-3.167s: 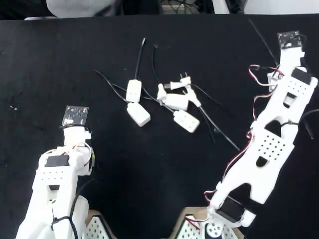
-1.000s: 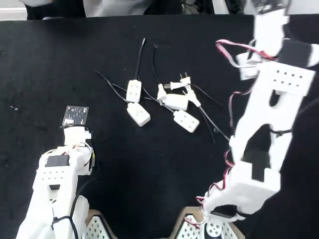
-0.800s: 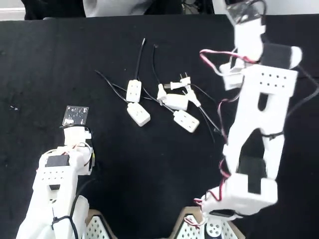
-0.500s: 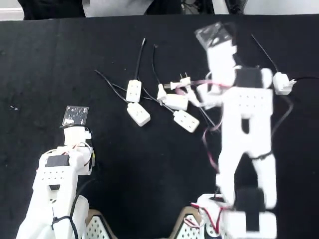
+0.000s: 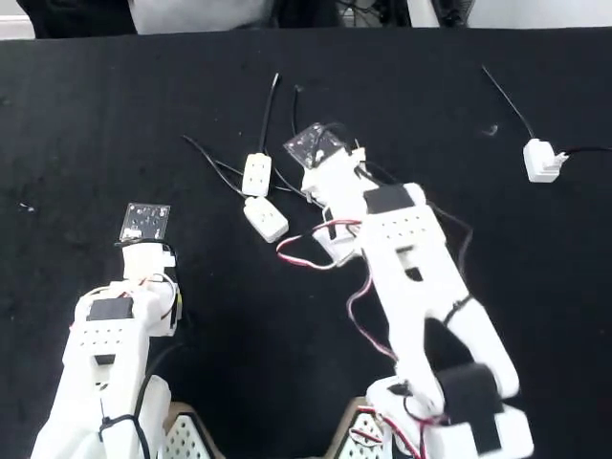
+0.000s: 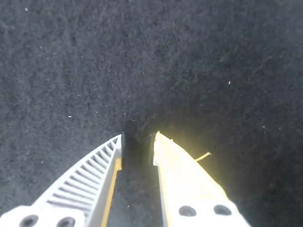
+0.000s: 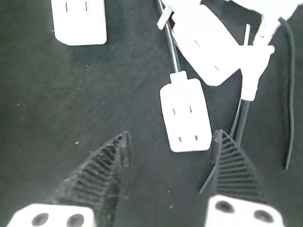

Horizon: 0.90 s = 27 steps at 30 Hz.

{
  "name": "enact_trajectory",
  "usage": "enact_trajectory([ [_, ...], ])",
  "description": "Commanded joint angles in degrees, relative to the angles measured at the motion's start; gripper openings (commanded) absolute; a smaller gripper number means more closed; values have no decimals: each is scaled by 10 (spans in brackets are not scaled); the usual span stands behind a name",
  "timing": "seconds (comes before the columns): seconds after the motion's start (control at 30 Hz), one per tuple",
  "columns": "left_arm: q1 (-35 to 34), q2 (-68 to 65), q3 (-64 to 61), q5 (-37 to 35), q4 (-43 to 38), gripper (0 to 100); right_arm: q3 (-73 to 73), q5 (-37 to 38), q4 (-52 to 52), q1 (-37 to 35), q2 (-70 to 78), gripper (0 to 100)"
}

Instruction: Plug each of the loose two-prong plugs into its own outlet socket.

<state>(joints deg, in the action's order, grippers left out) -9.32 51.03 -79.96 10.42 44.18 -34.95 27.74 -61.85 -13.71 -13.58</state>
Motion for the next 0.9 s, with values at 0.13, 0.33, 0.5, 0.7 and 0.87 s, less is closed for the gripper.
enact_trajectory([
  [0.13, 3, 3, 1, -4, -4, 116, 0, 124, 75, 64, 56, 266],
  [0.33, 3, 3, 1, -4, -4, 116, -3, 183, 86, 78, 111, 266],
  [0.5, 3, 3, 1, -4, -4, 116, -2, 181, 86, 59, 140, 237],
  [0.7, 3, 3, 1, -4, -4, 116, 1, 179, 87, 52, 131, 34],
  [0.87, 3, 3, 1, -4, -4, 116, -2, 147, 36, 56, 54, 10],
])
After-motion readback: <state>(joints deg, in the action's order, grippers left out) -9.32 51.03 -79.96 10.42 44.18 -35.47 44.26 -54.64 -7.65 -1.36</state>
